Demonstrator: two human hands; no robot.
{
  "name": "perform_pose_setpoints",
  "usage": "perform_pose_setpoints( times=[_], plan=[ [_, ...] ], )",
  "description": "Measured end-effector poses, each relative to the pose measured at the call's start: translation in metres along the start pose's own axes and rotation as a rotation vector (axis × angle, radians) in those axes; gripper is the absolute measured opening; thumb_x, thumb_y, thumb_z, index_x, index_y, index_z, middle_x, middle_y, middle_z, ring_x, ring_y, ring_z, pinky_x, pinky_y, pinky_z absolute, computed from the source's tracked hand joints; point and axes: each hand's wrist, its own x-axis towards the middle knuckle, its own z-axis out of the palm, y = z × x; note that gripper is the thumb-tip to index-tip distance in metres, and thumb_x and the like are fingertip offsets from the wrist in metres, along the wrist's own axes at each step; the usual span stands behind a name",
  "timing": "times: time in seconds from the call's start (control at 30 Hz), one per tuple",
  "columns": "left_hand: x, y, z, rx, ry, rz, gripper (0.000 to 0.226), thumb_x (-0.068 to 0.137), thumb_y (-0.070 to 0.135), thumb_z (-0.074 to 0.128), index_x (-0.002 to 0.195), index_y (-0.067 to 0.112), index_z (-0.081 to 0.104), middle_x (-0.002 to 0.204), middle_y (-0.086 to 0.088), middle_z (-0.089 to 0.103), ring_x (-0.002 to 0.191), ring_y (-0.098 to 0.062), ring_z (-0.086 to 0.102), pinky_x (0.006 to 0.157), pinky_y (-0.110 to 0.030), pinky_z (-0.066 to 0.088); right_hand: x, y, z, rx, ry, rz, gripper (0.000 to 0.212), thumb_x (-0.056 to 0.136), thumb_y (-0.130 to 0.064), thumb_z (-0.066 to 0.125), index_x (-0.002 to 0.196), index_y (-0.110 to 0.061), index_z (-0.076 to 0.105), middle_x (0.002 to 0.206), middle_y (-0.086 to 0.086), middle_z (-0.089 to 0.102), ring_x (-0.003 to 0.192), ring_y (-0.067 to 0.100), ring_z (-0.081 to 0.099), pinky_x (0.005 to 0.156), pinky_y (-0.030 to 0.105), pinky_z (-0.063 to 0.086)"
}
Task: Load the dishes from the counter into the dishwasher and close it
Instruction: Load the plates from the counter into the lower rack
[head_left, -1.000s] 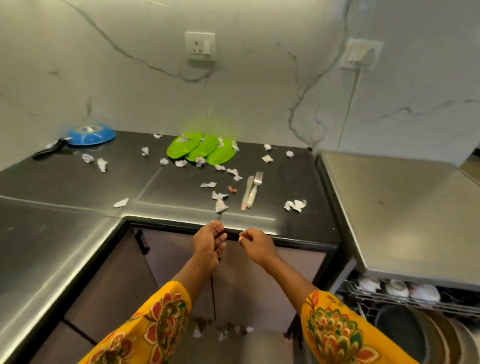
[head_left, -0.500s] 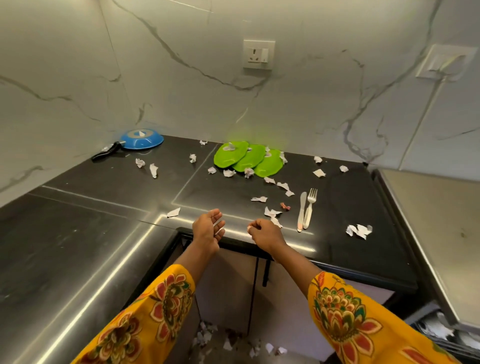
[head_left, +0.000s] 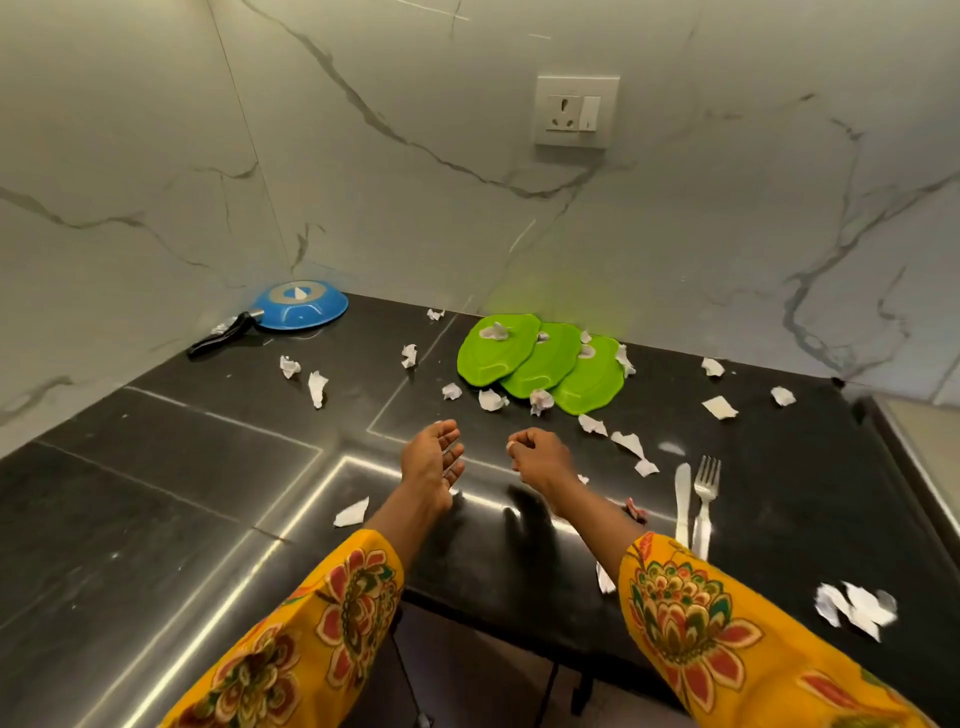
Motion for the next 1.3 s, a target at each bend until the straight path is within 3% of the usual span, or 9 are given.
perform_pose_setpoints(
  times=[0.23,0.4,0.47,0.57,0.63,0.73,0.87,1.07,1.3],
  plan=[
    [0.067,0.015,0.028,-0.030,0.033,-0.044,0.020,0.094,0.019,0.046,0.099,0.010,0.063,0.113,-0.008,0.058,0.097,-0.019,0.054,0.081,-0.029,0.042,0.096,-0.012,0.013,0.151,0.020,0.080,0.012,0.081,-0.022,0.056,0.071,-0.028,0.053,0.087,0.005,0.062,0.084,0.021,0.054,0.084,0.045,0.049],
    [0.106,0.020,0.050,-0.091,0.041,-0.079,0.037,0.095,0.016,0.046,0.129,0.003,0.054,0.131,-0.010,0.053,0.124,-0.024,0.048,0.093,-0.029,0.036,0.146,-0.021,0.017,0.311,0.064,0.154,0.005,0.068,-0.025,0.054,0.071,-0.022,0.053,0.079,0.008,0.058,0.074,0.025,0.052,0.070,0.039,0.042],
    [0.123,0.022,0.057,-0.094,0.043,-0.088,0.031,0.096,0.016,0.044,0.121,0.005,0.057,0.119,-0.008,0.055,0.112,-0.021,0.052,0.087,-0.027,0.038,0.157,-0.028,0.016,0.341,0.067,0.174,0.007,0.077,-0.018,0.054,0.073,-0.022,0.050,0.076,0.008,0.056,0.065,0.023,0.049,0.067,0.036,0.041],
    [0.145,0.025,0.071,-0.107,0.057,-0.094,0.018,0.095,0.013,0.042,0.082,0.014,0.054,0.080,-0.002,0.048,0.070,-0.012,0.045,0.062,-0.019,0.036,0.170,-0.034,0.014,0.419,0.037,0.212,0.018,0.085,-0.008,0.051,0.075,-0.022,0.046,0.064,0.004,0.048,0.050,0.017,0.042,0.056,0.032,0.039],
    [0.157,0.027,0.079,-0.097,0.069,-0.102,0.023,0.097,0.013,0.040,0.077,0.014,0.051,0.073,-0.002,0.052,0.067,-0.010,0.044,0.058,-0.018,0.036,0.179,-0.033,0.016,0.456,0.019,0.235,0.020,0.085,-0.005,0.050,0.076,-0.022,0.044,0.062,0.004,0.045,0.048,0.016,0.039,0.048,0.030,0.032],
    [0.173,0.028,0.088,-0.142,0.099,-0.113,0.018,0.096,0.011,0.042,0.082,0.014,0.053,0.066,-0.006,0.057,0.060,-0.014,0.046,0.052,-0.020,0.038,0.188,-0.031,0.022,0.478,0.044,0.260,0.011,0.085,-0.007,0.051,0.087,-0.016,0.048,0.066,0.006,0.049,0.053,0.018,0.045,0.056,0.032,0.041],
    [0.185,0.029,0.094,-0.132,0.180,-0.066,0.028,0.094,-0.001,0.044,0.068,0.010,0.047,0.062,-0.008,0.043,0.045,-0.014,0.038,0.035,-0.014,0.027,0.194,-0.033,0.026,0.552,0.073,0.274,0.030,0.086,-0.009,0.055,0.108,-0.019,0.036,0.087,0.012,0.054,0.061,0.020,0.052,0.062,0.034,0.049],
    [0.157,0.030,0.102,-0.149,0.108,-0.074,0.026,0.086,-0.010,0.040,0.070,0.010,0.047,0.065,-0.009,0.045,0.053,-0.015,0.038,0.033,-0.010,0.029,0.190,-0.047,0.027,0.772,0.111,0.270,0.045,0.076,-0.012,0.070,0.115,-0.009,0.047,0.114,0.018,0.059,0.101,0.037,0.062,0.082,0.052,0.055],
    [0.108,0.029,0.083,-0.280,0.006,-0.117,0.012,0.088,0.001,0.043,0.082,0.008,0.052,0.074,-0.008,0.053,0.060,-0.014,0.049,0.048,-0.017,0.040,0.150,-0.065,0.009,0.697,0.146,0.084,0.013,0.076,-0.004,0.063,0.077,-0.017,0.060,0.094,0.016,0.068,0.092,0.037,0.066,0.080,0.056,0.054]
  ],
)
